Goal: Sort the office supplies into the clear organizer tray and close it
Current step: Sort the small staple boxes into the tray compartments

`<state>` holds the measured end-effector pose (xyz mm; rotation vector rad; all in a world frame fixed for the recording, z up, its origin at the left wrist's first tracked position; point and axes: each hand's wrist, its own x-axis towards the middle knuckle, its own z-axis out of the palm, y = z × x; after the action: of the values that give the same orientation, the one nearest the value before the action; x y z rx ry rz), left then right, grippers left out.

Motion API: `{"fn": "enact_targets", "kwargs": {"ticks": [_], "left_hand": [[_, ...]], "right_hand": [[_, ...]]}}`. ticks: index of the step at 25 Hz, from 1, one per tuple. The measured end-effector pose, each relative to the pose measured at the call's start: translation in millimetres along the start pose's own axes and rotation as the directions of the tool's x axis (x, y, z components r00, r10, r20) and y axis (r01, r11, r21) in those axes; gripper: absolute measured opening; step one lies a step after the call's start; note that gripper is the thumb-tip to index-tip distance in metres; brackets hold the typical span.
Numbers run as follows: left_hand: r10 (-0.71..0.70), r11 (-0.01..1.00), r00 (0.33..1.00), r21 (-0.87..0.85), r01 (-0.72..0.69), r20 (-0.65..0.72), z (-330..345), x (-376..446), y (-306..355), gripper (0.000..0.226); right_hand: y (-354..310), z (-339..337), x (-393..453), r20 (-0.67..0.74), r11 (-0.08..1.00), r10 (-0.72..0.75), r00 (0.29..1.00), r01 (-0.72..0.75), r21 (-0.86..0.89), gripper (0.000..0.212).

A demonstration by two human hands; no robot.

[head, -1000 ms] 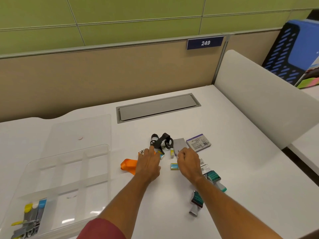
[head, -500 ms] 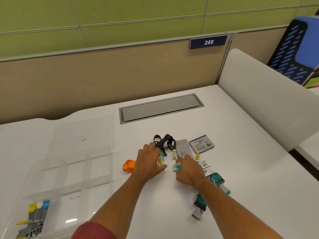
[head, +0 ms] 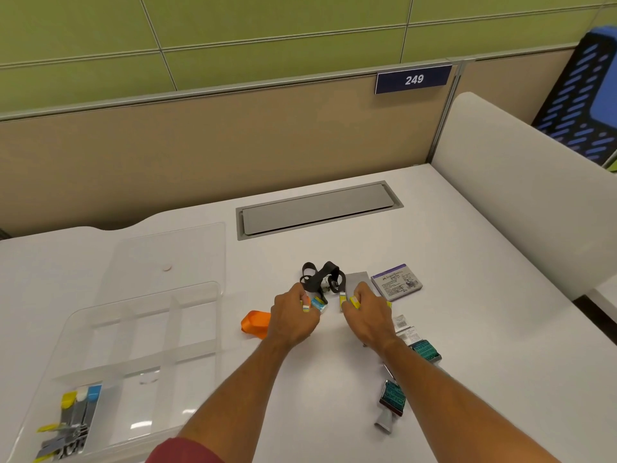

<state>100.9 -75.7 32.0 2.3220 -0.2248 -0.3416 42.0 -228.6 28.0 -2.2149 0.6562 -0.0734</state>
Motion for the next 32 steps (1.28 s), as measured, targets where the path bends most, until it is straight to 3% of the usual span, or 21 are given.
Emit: {"fn": "enact_targets", "kwargs": {"ticks": [3,7,13,18,23,32], "left_hand": [[0.015,0.999,1.0,0.05,-0.014,-0.02,1.7,6.1,0.8,0.013],[0.084,0.971,0.996,0.227,-0.075,-0.032,1.0,13.7,-0.1,0.006],[0.104,0.877,0.994,0.469,-0.099,0.016,10.4,21.7,-0.6,0.038],[0.044,0.834,0.996,0.546,-0.076,0.072,18.5,32.7,-0.5,0.051],[0.047,0.775,0.995,0.625,-0.091,0.086,28.5,37.5,3.0,0.044],[0.139,0.839,0.99,0.528,-0.129,0.021,11.7,26.7,16.2,0.051]], "right_hand": [[2.4,1.4,6.1,0.046,0.992,-0.024,0.999,0.029,-0.119,0.017],[3.9,7.5,15.1,0.005,0.967,-0.045,0.999,0.045,-0.25,0.022],[1.7,19.0,21.8,0.019,0.94,0.027,0.999,-0.018,-0.341,0.032],[5.9,10.3,22.2,-0.062,0.984,0.042,0.997,-0.052,-0.172,0.024],[10.1,-0.4,21.3,-0.101,0.996,0.06,0.993,-0.066,-0.064,0.025],[3.5,-14.2,16.1,-0.132,0.997,0.07,0.989,-0.067,0.025,0.029]]}}
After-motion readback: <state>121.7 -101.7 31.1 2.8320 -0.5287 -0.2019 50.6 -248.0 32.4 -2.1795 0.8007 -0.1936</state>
